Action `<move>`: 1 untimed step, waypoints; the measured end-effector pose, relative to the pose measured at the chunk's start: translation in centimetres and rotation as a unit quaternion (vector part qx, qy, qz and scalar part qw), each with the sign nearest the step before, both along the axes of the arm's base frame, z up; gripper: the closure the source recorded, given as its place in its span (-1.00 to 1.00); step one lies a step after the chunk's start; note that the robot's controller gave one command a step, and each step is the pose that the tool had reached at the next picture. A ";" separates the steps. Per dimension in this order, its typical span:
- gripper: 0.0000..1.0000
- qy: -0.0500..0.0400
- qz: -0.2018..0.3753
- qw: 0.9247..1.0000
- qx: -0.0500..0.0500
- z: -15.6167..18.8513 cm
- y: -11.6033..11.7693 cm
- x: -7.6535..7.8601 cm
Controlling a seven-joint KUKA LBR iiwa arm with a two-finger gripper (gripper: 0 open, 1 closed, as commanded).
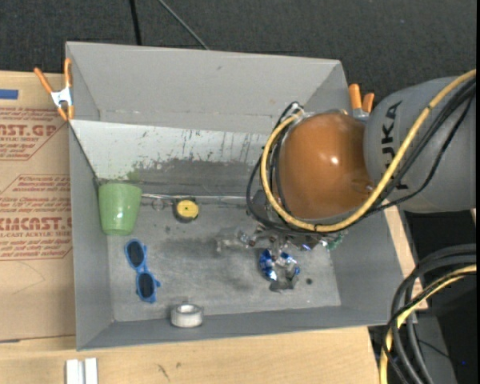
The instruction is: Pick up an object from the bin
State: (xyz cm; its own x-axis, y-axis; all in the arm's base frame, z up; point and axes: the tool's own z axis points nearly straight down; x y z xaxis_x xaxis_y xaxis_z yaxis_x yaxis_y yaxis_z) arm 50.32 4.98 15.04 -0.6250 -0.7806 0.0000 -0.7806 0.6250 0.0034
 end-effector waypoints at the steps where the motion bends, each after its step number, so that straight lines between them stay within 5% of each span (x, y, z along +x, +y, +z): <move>1: -1.00 -0.001 -0.008 1.000 0.001 -2.5 0.5 2.0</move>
Offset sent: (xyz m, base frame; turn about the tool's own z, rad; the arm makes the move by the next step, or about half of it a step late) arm 0.0193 0.0036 -0.0231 0.0152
